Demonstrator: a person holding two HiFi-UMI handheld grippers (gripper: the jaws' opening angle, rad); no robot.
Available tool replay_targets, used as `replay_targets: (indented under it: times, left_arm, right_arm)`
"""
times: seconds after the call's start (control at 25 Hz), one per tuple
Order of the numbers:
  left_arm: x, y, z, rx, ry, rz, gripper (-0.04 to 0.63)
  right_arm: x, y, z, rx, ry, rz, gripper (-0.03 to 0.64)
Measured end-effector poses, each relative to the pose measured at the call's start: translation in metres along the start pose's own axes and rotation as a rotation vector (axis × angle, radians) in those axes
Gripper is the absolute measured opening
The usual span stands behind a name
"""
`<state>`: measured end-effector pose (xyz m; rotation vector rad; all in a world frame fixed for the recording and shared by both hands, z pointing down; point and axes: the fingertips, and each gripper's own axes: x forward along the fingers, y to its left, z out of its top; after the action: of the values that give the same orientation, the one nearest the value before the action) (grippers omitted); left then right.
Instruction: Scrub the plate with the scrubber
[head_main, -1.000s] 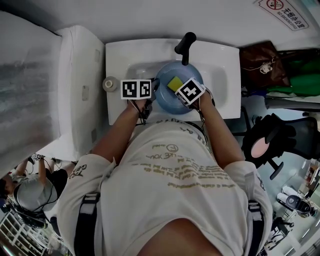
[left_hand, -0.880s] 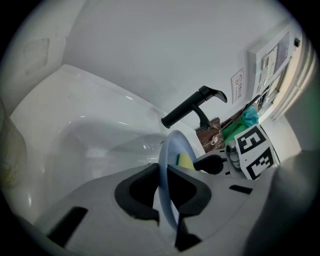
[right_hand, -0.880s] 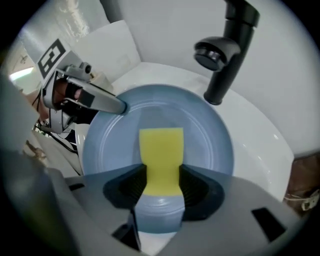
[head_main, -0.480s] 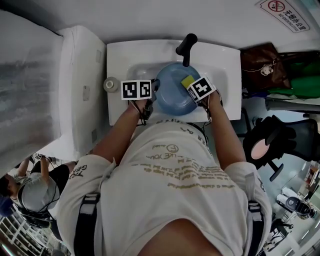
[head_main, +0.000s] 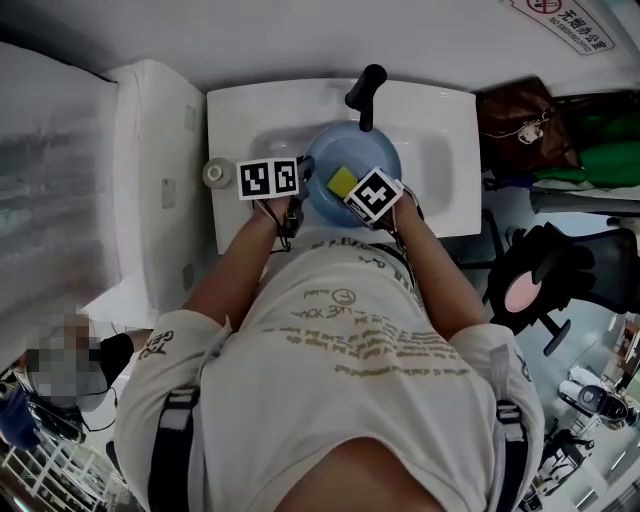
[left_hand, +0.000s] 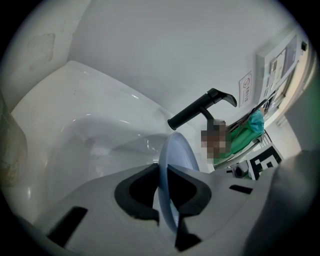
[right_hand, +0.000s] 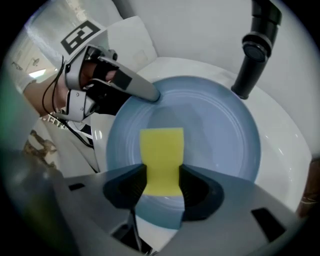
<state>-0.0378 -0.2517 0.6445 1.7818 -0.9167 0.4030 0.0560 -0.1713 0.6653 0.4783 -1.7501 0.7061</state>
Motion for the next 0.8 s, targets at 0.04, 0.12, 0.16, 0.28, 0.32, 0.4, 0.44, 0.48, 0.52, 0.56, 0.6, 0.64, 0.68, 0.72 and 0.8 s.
replay_targets:
  times: [0.04,0.12,0.16,0.28,0.32,0.4,0.44,0.48,0.52,0.56,0.6,0.64,0.68,0.72,0.8]
  left_arm:
    - [0.0,0.0,-0.001,-0.005,0.002,-0.001,0.04]
    - [0.001,0.0,-0.002,-0.017,0.006,-0.007,0.04]
    - [0.001,0.0,-0.003,-0.023,0.008,-0.013,0.041]
    - [0.001,0.001,-0.005,-0.035,0.015,-0.023,0.044]
    - [0.0,0.002,-0.006,-0.036,0.017,-0.023,0.043]
    - [0.0,0.003,-0.007,-0.037,0.017,-0.023,0.044]
    - [0.0,0.003,-0.006,-0.035,0.017,-0.024,0.044]
    - [0.0,0.003,-0.005,-0.032,0.016,-0.025,0.043]
    - [-0.001,0.003,-0.005,-0.029,0.016,-0.025,0.044]
    - [-0.001,0.003,-0.004,-0.027,0.015,-0.025,0.044]
    - [-0.001,0.003,-0.005,-0.027,0.015,-0.024,0.044]
    - [-0.001,0.004,-0.005,-0.027,0.016,-0.023,0.044]
    - [-0.001,0.004,-0.005,-0.028,0.017,-0.022,0.044]
    - [-0.001,0.004,-0.005,-0.029,0.018,-0.022,0.044]
    - [0.0,0.003,-0.005,-0.03,0.022,-0.021,0.044]
  right_arm:
    - [0.0,0.006,0.0,-0.01,0.004,0.009,0.207]
    - [0.001,0.014,-0.002,-0.027,0.01,0.02,0.207]
    - [0.001,0.016,-0.003,-0.032,0.013,0.022,0.207]
    - [0.002,0.014,-0.008,-0.028,0.02,0.022,0.207]
    - [0.002,0.011,-0.01,-0.02,0.025,0.016,0.208]
    - [0.003,0.0,-0.016,0.001,0.033,-0.008,0.207]
    - [0.002,-0.007,-0.019,0.013,0.034,-0.025,0.209]
    - [0.002,-0.014,-0.022,0.027,0.036,-0.047,0.209]
    - [0.0,-0.023,-0.026,0.043,0.04,-0.076,0.209]
    - [-0.002,-0.032,-0.031,0.059,0.048,-0.114,0.209]
    - [-0.004,-0.043,-0.035,0.07,0.054,-0.154,0.209]
    - [-0.005,-0.051,-0.036,0.077,0.047,-0.18,0.207]
    - [-0.004,-0.057,-0.037,0.087,0.029,-0.191,0.207]
    - [-0.004,-0.061,-0.038,0.107,0.012,-0.196,0.207]
    - [-0.004,-0.067,-0.039,0.142,-0.008,-0.205,0.207]
